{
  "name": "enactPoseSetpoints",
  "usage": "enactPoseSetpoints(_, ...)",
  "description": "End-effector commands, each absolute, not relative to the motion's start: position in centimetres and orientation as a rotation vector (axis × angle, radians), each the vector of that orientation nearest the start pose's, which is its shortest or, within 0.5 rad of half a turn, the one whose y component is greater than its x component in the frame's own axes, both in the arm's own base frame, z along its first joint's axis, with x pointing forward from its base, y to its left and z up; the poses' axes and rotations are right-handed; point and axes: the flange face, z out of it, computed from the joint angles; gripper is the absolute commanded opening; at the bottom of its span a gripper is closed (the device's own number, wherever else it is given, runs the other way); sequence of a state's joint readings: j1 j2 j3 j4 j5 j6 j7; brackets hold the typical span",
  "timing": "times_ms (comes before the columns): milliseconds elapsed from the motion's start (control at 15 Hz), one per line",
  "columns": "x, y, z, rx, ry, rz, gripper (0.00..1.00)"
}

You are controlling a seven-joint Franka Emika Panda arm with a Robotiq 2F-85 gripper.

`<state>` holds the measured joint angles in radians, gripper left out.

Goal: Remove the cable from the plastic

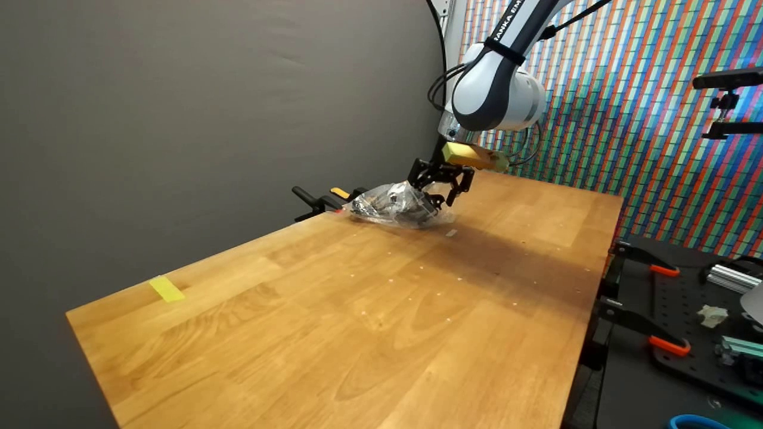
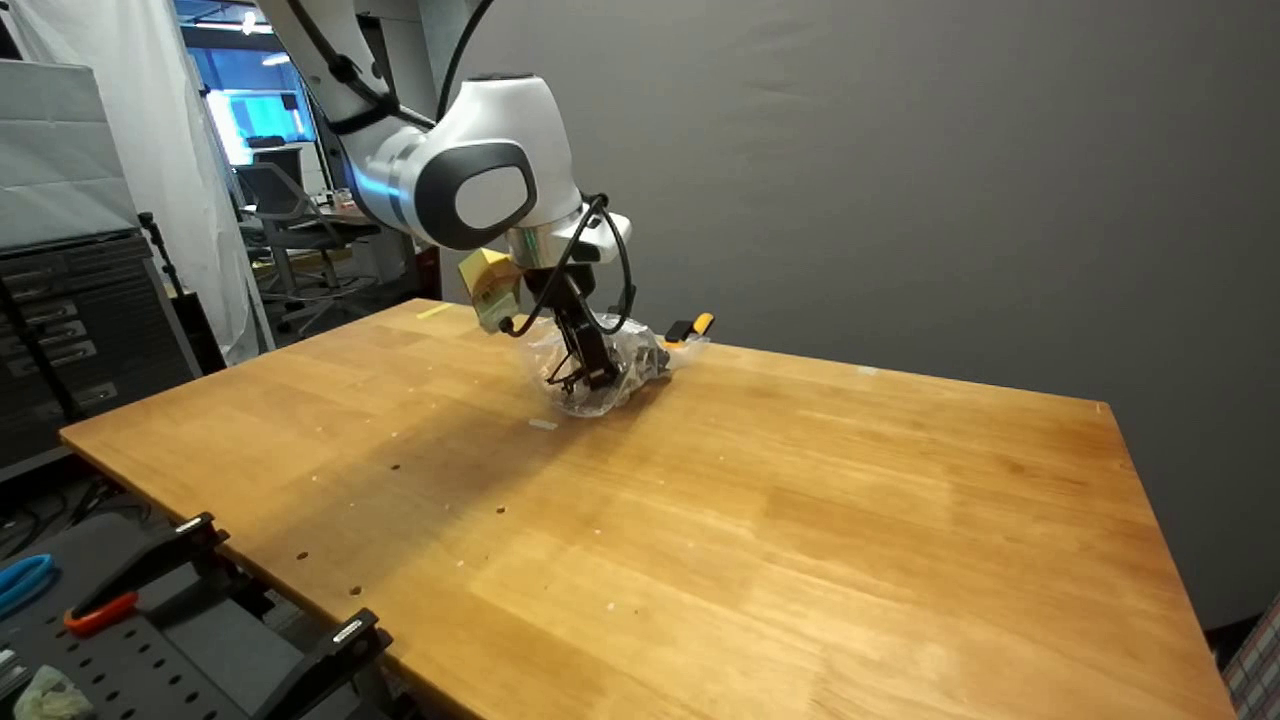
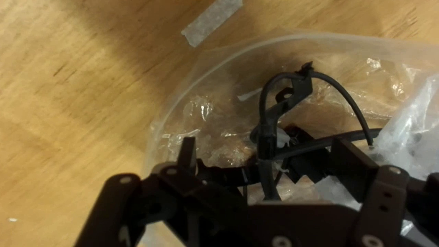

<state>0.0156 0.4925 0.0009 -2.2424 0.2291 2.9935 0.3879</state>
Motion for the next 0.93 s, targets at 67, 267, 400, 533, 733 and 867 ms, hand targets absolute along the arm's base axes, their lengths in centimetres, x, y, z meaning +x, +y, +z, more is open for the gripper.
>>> enactPoseSetpoints(67,57.7,-0.9,17.6,-2.844,0.883,-0.43,0.71)
enactPoseSetpoints(267,57.8,-1.1,17.7,-2.841,0.889,-0.439,0.46)
enactPoseSetpoints(400,57.8,-1.3,17.6,-2.842,0.892,-0.442,0.33)
enactPoseSetpoints(533,57.8,-1.6,17.4,-2.843,0.9,-0.447,0.17)
enactPoseSetpoints(733,57.7,-2.2,16.8,-2.858,0.904,-0.443,0.0)
enactPoseSetpoints(867,57.7,-2.3,16.7,-2.861,0.905,-0.448,0.03)
